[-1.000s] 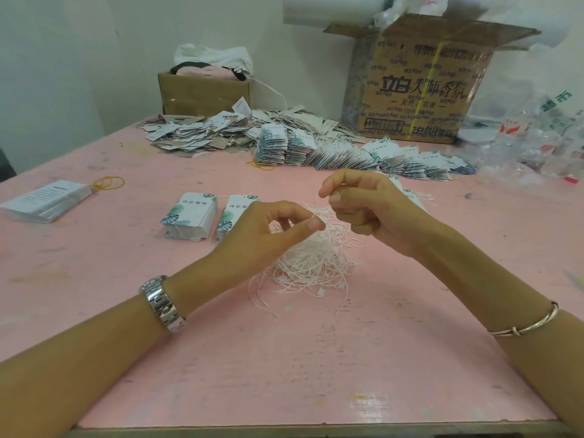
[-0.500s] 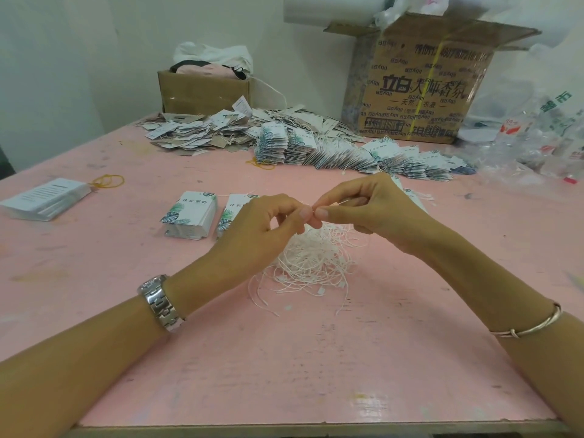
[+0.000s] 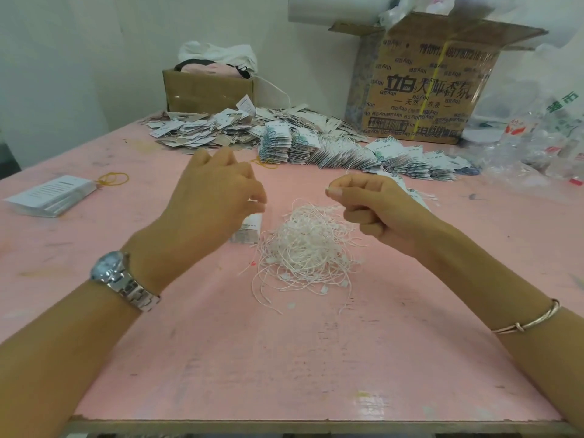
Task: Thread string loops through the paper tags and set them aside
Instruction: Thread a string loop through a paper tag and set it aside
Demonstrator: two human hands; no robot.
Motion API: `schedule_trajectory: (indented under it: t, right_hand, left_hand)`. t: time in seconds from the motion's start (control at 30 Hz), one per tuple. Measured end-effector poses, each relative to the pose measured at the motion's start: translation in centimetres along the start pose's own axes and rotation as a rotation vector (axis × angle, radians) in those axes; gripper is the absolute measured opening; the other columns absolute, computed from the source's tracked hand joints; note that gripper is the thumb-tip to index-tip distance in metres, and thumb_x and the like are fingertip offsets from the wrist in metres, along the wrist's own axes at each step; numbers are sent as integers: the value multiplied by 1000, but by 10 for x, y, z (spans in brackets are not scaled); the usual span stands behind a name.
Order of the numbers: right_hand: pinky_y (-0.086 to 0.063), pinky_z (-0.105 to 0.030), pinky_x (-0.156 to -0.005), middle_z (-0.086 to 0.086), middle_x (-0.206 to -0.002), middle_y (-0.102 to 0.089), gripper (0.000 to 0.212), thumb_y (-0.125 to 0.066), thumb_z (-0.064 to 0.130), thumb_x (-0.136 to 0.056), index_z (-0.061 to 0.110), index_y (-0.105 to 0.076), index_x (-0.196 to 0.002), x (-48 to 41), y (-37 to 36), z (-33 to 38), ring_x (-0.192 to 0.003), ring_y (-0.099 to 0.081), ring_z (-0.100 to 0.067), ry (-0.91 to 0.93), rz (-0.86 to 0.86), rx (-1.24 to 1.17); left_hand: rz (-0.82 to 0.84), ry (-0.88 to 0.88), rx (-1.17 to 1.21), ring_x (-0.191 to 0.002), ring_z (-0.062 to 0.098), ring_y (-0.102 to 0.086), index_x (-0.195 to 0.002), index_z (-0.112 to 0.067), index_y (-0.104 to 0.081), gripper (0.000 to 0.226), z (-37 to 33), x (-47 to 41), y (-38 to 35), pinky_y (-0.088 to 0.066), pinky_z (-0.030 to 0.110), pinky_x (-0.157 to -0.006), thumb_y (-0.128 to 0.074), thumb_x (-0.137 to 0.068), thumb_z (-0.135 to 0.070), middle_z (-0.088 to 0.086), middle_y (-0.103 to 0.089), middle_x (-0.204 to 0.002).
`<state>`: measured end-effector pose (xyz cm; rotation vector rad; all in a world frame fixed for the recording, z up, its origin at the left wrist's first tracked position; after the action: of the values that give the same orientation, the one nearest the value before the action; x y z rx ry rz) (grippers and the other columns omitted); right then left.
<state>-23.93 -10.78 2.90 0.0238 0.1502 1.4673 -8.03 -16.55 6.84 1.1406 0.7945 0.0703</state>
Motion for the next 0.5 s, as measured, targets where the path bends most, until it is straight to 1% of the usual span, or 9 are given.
schedule_trajectory:
  t: [0.07, 0.13, 0.17, 0.2, 0.23, 0.27, 0.3, 0.4, 0.5]
  right_hand:
    - [-17, -13, -32, 13, -53, -40, 5, -70, 21, -78, 17, -70, -81, 0, -1, -2, -40, -20, -4, -3, -3, -6]
    - [-17, -14, -33, 14, -53, -44, 7, -73, 21, -75, 17, -73, -81, 0, -1, -5, -40, -21, -4, -9, -19, -10]
    - [-18, -14, -33, 14, -53, -46, 8, -74, 22, -74, 17, -74, -81, -1, -1, -6, -40, -21, -5, -10, -26, -7]
    - [-19, -14, -33, 13, -54, -47, 8, -75, 22, -74, 17, -75, -81, -1, -1, -6, -40, -21, -5, -10, -30, 0]
    - [-19, -14, -33, 12, -54, -48, 9, -75, 22, -73, 17, -76, -81, -1, -1, -7, -40, -21, -5, -11, -31, 4]
    - [-19, -14, -34, 12, -55, -48, 10, -76, 23, -72, 17, -77, -80, -1, -2, -8, -40, -21, -5, -13, -34, 4]
    - [-18, -14, -35, 11, -55, -47, 11, -76, 23, -72, 17, -77, -80, -1, -2, -8, -40, -20, -5, -14, -36, 3]
    - [-17, -15, -35, 10, -55, -46, 14, -76, 23, -71, 15, -76, -82, -2, -2, -10, -40, -20, -6, -18, -45, -4]
    - [-17, -15, -36, 11, -53, -45, 19, -77, 23, -70, 12, -74, -85, -2, -1, -12, -40, -20, -6, -28, -60, 1]
  left_hand:
    - [138, -11, -91, -114, 14, -41, -122, -40, -65, 38, 6, 0, -15, -9, 30, -72, -56, -89, -57, -15, -63, -123]
    - [228, -1, -138, -114, 13, -40, -126, -39, -63, 49, 10, 2, -25, -12, 30, -74, -57, -84, -64, -12, -62, -123]
    - [256, 11, -145, -109, 13, -40, -126, -39, -63, 51, 12, 3, -29, -15, 30, -76, -58, -82, -65, -8, -62, -121]
    - [278, 24, -148, -100, 13, -37, -125, -39, -64, 51, 14, 4, -32, -17, 30, -79, -59, -81, -65, -5, -60, -119]
    - [298, 37, -151, -91, 13, -30, -123, -39, -64, 49, 15, 5, -35, -17, 30, -80, -60, -81, -65, -2, -58, -118]
    - [313, 43, -157, -87, 13, -24, -122, -40, -65, 47, 16, 5, -37, -18, 31, -80, -61, -81, -64, -1, -57, -117]
    - [320, 43, -165, -86, 13, -22, -121, -40, -65, 46, 16, 5, -38, -17, 31, -79, -62, -82, -63, -1, -55, -117]
    - [309, 29, -185, -86, 13, -24, -121, -42, -65, 39, 15, 3, -37, -12, 29, -72, -63, -85, -58, -1, -54, -117]
    - [293, 24, -181, -86, 12, -25, -120, -42, -65, 37, 15, 3, -34, -11, 28, -72, -63, -86, -56, 0, -54, -118]
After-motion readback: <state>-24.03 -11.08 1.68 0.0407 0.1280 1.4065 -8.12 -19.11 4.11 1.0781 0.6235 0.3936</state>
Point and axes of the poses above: each hand's wrist, its own x-axis away from the middle knuckle, its own y-axis out of the back of the hand, z = x × y, the point moved 10 cm from there along -x, towards the middle knuckle
